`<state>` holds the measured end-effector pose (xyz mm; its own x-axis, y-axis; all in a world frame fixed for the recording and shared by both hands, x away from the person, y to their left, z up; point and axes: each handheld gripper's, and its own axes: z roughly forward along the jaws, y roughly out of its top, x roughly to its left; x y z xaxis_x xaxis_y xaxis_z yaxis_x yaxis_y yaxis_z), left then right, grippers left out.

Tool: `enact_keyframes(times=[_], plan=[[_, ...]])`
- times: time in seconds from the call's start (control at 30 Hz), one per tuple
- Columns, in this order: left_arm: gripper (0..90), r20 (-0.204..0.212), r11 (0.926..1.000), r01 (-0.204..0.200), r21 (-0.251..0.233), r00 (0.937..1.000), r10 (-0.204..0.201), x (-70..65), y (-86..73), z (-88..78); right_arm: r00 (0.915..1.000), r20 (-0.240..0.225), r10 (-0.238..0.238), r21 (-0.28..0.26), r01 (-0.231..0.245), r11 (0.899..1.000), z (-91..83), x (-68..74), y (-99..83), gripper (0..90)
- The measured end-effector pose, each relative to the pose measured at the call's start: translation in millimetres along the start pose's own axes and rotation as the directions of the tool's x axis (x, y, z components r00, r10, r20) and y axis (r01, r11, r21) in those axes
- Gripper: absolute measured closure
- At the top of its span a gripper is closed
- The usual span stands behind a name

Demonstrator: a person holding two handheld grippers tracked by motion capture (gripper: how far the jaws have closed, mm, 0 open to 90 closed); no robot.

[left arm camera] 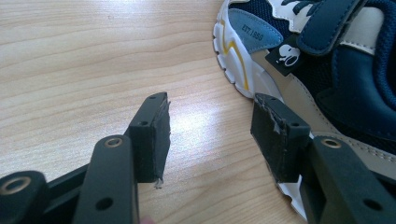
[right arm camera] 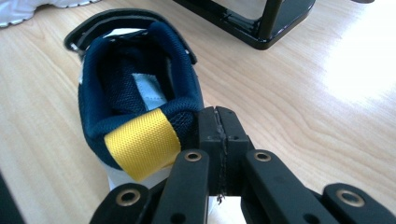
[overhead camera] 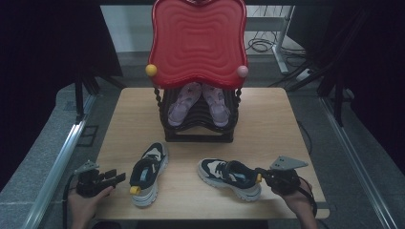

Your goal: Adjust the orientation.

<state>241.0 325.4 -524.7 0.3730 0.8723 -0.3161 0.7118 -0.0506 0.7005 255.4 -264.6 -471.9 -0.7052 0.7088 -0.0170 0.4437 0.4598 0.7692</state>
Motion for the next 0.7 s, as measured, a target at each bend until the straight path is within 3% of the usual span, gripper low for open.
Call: enact_keyframes(times=[0.7], plan=[[47.3,0.0,1.0,-0.001,-0.003,1.0,0.001,-0.8,0.2,0.0,0.9994,-0.031,0.012,-0.004,-0.012,1.0,-18.0,19.6,-17.6,90.0]])
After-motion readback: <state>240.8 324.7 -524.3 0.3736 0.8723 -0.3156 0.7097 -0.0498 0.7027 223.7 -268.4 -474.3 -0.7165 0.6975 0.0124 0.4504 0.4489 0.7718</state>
